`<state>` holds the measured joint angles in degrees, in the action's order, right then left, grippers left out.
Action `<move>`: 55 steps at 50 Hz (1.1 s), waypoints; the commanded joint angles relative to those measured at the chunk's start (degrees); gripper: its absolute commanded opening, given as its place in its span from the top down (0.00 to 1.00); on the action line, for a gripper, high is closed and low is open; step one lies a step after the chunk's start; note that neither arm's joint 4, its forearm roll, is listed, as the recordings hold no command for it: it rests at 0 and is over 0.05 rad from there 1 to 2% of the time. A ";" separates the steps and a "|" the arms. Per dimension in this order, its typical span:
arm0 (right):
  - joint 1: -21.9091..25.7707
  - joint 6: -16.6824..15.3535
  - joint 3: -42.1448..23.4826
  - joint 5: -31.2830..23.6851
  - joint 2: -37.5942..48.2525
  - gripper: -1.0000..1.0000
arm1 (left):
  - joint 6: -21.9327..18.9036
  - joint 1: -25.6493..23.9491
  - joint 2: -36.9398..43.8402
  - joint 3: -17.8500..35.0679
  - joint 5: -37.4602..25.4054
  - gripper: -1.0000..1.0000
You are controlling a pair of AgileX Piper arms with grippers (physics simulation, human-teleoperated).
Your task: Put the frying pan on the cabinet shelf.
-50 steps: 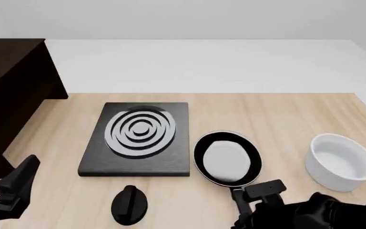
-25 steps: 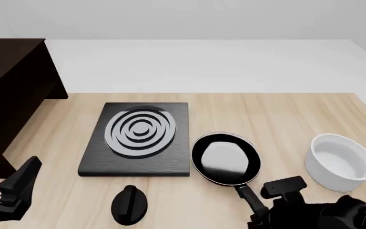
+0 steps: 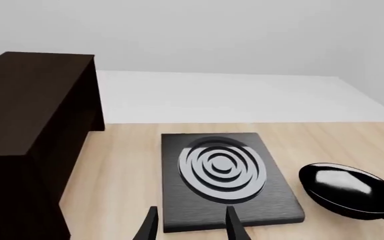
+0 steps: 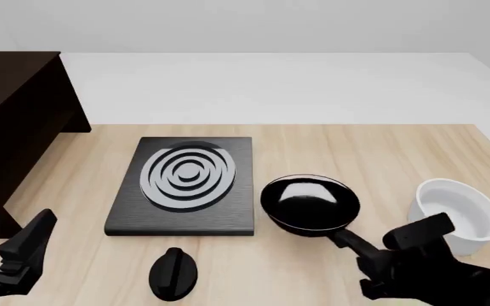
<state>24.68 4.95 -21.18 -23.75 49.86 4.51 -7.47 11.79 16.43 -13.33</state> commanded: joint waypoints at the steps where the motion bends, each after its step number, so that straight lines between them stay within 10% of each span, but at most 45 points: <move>1: -2.20 -5.97 -5.12 -2.13 -6.77 1.00 | 0.62 -0.53 0.10 0.77 -0.66 0.00; 21: -0.38 -10.22 -13.31 -1.46 -6.74 1.00 | 6.69 -2.32 1.05 4.41 -3.16 0.00; 49: 11.21 -8.73 -34.38 2.12 13.13 1.00 | 39.29 -9.31 7.65 7.98 2.06 0.00; 55: 13.27 -9.33 -37.31 2.28 16.63 1.00 | 41.11 -14.08 9.24 8.51 3.17 0.00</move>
<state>34.43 -4.57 -51.59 -22.49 61.28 37.45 -16.68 19.37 25.23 -12.65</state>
